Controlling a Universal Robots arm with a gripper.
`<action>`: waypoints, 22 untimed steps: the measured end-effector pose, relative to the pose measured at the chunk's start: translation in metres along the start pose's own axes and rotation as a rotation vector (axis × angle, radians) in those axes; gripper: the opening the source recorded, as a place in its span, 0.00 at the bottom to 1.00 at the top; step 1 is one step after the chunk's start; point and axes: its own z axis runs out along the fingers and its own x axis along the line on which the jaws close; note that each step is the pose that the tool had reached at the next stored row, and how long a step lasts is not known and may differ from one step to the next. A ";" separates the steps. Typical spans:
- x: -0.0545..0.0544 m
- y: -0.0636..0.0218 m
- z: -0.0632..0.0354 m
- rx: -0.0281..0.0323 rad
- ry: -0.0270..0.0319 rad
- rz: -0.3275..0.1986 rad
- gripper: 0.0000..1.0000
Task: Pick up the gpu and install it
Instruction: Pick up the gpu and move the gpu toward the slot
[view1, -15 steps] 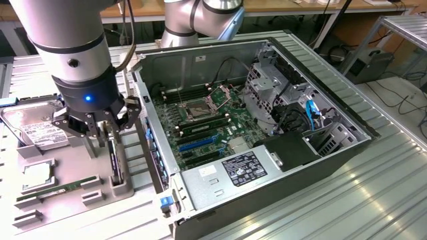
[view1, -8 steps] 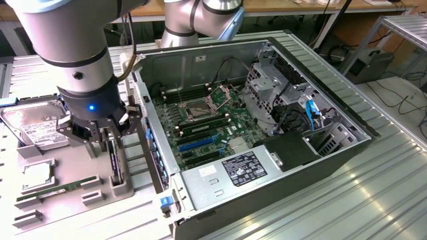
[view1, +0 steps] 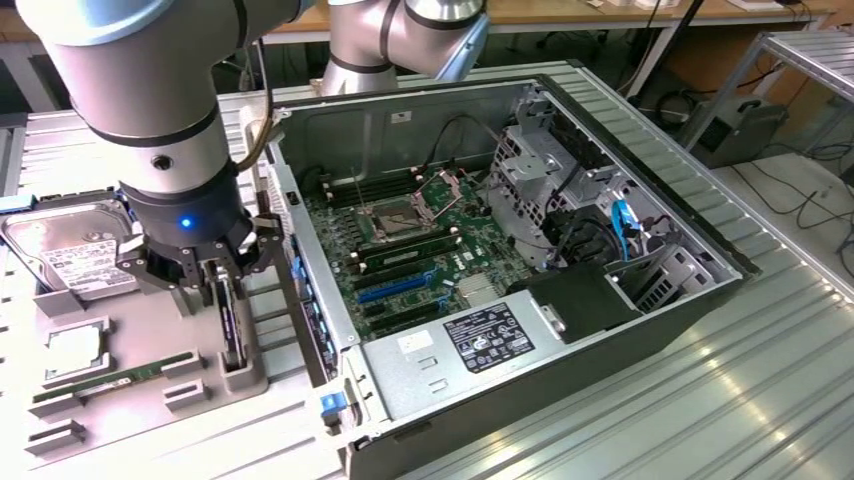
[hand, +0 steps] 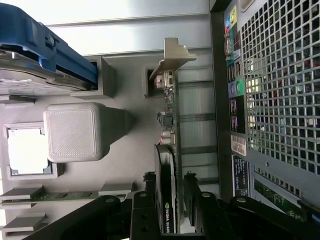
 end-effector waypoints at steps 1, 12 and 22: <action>0.000 0.0003 0.0004 -0.0021 0.0015 0.000 0.36; 0.000 0.0029 0.0130 -0.0084 0.0114 0.000 0.36; 0.001 0.0035 0.0175 -0.0085 0.0262 0.001 0.36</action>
